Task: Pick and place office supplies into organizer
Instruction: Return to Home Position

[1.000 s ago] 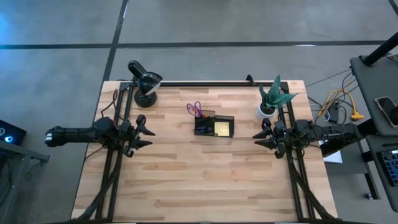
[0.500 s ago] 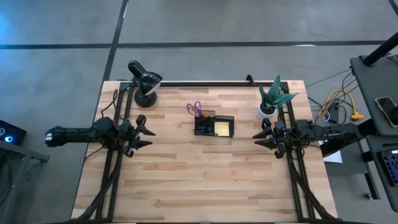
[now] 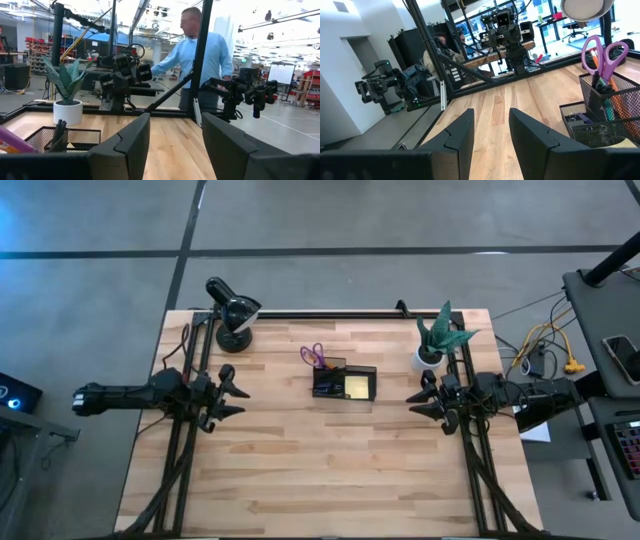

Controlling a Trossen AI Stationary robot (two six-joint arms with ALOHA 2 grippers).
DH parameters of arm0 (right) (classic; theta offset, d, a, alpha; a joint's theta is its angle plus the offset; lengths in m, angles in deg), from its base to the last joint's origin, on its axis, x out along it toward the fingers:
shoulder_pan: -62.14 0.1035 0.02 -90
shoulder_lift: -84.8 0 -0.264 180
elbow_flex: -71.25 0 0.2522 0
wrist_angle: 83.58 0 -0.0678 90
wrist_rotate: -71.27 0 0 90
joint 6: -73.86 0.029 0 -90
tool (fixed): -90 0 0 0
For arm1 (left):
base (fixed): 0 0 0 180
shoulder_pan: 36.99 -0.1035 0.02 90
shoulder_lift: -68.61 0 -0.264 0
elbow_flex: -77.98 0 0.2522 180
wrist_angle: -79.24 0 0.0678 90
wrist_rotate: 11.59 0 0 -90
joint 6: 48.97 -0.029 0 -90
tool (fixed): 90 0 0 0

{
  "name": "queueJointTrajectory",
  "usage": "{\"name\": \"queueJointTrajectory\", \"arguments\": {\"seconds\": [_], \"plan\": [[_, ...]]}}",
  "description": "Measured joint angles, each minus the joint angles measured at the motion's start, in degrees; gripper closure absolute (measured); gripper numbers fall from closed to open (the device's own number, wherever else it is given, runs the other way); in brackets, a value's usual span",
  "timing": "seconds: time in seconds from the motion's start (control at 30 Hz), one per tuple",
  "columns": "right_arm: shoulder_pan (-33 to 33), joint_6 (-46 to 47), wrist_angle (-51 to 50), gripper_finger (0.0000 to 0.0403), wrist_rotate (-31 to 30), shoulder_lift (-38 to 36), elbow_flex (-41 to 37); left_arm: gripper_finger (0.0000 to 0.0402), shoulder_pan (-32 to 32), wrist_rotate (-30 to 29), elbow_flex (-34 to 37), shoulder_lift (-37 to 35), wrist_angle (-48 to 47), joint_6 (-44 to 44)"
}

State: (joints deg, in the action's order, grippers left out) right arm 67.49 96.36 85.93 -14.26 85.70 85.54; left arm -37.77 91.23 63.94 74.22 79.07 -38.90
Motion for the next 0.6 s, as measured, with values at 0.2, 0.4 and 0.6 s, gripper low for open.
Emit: {"name": "queueJointTrajectory", "arguments": {"seconds": [0.2, 0.4, 0.6], "plan": [[0.0, 0.0, 0.0, 0.0287, 0.0, 0.0, 0.0, 0.024, 0.0, 0.0, 0.0, 0.0, 0.0, 0.0], [0.0, 0.0, 0.0, 0.0287, 0.0, 0.0, 0.0, 0.024, 0.0, 0.0, 0.0, 0.4, 0.0, 0.0], [0.0, 0.0, 0.0, 0.0287, 0.0, 0.0, 0.0, 0.024, 0.0, 0.0, 0.0, 0.3, 0.0, 0.0]]}}
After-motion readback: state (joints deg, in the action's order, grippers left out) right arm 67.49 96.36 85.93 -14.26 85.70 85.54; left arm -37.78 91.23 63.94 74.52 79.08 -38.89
